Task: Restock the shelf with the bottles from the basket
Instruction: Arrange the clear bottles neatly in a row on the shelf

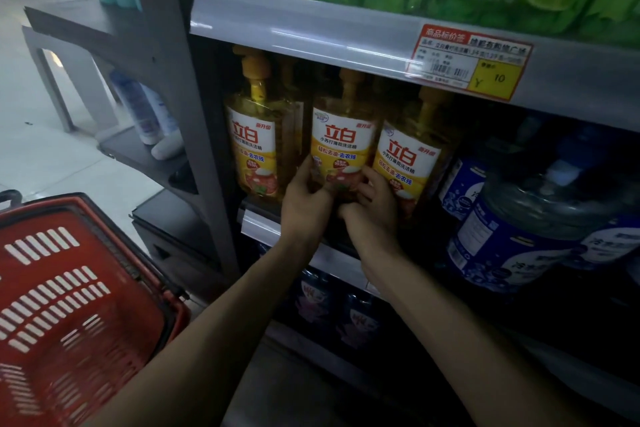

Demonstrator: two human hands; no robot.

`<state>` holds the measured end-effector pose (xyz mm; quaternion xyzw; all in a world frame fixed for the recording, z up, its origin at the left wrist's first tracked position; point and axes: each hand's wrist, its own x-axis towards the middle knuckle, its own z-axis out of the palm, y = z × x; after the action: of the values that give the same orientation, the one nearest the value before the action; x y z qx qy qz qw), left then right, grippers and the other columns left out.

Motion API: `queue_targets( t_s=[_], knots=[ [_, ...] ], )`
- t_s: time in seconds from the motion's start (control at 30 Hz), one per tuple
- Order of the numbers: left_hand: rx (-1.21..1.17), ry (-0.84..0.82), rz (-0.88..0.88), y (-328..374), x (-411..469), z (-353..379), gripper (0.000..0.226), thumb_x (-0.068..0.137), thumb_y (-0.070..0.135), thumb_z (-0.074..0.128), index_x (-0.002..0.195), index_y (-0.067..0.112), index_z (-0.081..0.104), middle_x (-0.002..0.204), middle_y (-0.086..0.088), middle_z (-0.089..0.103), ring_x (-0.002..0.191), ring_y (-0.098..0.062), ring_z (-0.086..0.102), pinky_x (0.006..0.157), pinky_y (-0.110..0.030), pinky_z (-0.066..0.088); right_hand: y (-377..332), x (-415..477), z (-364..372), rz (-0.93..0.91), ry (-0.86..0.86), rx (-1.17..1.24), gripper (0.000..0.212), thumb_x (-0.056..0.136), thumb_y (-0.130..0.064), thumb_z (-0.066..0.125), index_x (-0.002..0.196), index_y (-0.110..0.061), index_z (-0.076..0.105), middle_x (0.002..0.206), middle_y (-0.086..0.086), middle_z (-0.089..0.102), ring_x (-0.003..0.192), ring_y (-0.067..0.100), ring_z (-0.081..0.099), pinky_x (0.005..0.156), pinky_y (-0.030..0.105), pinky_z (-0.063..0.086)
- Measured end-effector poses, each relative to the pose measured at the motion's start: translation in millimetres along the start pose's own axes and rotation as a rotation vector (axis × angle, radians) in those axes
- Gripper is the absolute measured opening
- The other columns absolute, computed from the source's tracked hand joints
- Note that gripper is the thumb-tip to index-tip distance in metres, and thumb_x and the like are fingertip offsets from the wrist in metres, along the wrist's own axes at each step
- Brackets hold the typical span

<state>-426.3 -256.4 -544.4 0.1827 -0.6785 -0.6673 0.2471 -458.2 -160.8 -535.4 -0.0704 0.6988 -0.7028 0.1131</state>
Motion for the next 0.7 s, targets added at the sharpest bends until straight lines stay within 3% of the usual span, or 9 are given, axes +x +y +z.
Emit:
queue_targets(
  t_s=[0.17,0.4,0.57,0.7],
  knots=[
    [-0.007,-0.007,0.033,0.2,-0.3,1.1,0.045,0.094,0.021,0.064,0.137,0.033,0.062,0.121,0.014,0.075,0.118,-0.008,0.068,0.105,-0.047,0.054,1.9,-3.2,5.7,-0.016,-0.016,-0.045,0.092,0.072,0.005,0.059,0.149,-0.04,0.039,0.149,-0.005,0.051,0.139,0.018,0.047,0.109,0.05,0.047],
    [0.051,0.001,0.035,0.7,0.0,3.8,0.051,0.09,0.031,0.064,0.14,0.039,0.058,0.124,0.014,0.073,0.121,-0.01,0.066,0.105,-0.049,0.054,0.1,-1.4,4.1,-0.037,-0.035,-0.101,0.085,0.08,0.011,0.057,0.149,-0.037,0.046,0.15,-0.007,0.05,0.143,0.018,0.042,0.113,0.05,0.043],
    [-0.014,0.015,0.015,2.0,0.9,3.3,0.046,0.095,0.018,0.061,0.138,0.035,0.061,0.119,0.015,0.075,0.116,-0.007,0.068,0.104,-0.046,0.055,3.4,-1.5,8.9,-0.015,-0.032,-0.083,0.084,0.081,0.01,0.057,0.148,-0.04,0.046,0.149,-0.008,0.052,0.14,0.018,0.046,0.109,0.05,0.048],
    [-0.035,0.009,-0.007,2.3,0.4,3.2,0.044,0.094,0.02,0.062,0.136,0.035,0.063,0.119,0.013,0.075,0.117,-0.01,0.069,0.104,-0.047,0.056,6.0,1.4,7.8,-0.026,-0.036,-0.102,0.084,0.079,0.01,0.057,0.146,-0.04,0.048,0.148,-0.01,0.053,0.141,0.018,0.046,0.108,0.051,0.048]
  ],
)
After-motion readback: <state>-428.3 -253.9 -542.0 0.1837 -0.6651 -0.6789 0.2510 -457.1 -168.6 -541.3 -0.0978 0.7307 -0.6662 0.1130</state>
